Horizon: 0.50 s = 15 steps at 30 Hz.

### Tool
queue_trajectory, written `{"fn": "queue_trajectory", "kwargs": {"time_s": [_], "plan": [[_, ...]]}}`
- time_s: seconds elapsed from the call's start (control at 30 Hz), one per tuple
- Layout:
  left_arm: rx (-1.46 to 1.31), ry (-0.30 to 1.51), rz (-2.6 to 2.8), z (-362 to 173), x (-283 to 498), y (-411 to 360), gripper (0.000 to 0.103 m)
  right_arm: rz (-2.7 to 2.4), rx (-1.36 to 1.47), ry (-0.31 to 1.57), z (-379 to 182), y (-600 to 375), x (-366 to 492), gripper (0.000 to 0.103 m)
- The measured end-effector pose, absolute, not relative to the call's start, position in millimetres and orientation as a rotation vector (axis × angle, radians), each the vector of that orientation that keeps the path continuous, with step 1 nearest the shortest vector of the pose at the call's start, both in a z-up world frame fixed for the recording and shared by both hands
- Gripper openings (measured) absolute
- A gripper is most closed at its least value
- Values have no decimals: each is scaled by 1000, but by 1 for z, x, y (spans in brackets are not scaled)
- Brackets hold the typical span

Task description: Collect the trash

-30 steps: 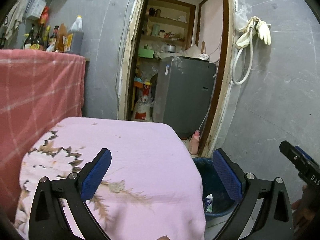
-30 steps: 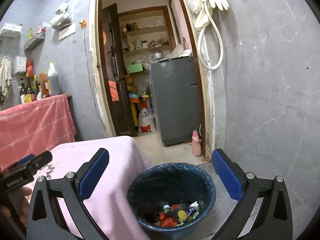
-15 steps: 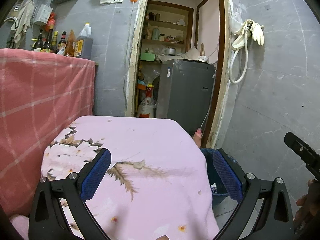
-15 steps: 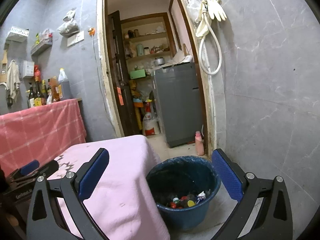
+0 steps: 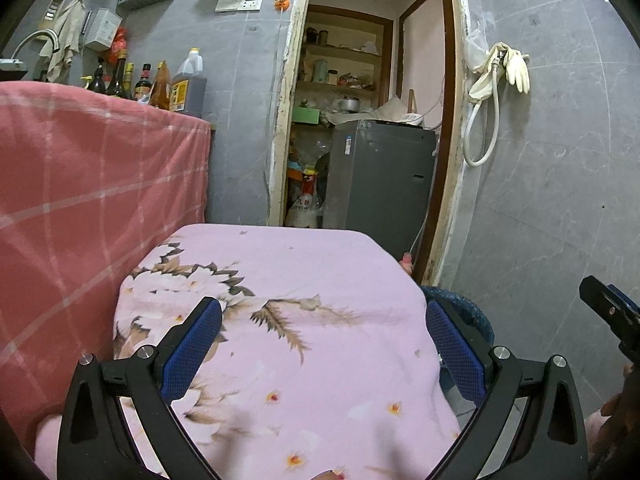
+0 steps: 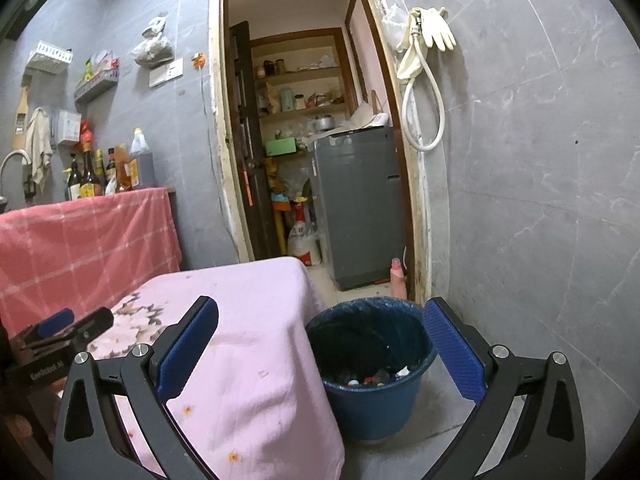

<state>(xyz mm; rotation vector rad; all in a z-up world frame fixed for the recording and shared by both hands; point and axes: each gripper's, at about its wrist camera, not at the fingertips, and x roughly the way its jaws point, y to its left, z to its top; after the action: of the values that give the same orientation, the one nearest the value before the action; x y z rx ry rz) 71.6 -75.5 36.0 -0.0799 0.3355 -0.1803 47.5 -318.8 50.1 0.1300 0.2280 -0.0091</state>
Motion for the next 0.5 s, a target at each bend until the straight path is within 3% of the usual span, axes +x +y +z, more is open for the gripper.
{"fn": "queue_trajectory", "kwargs": {"time_s": [0.5], "plan": [[-59, 323, -164, 18, 31, -55, 100, 10, 111, 231, 31, -293, 10, 103]]}}
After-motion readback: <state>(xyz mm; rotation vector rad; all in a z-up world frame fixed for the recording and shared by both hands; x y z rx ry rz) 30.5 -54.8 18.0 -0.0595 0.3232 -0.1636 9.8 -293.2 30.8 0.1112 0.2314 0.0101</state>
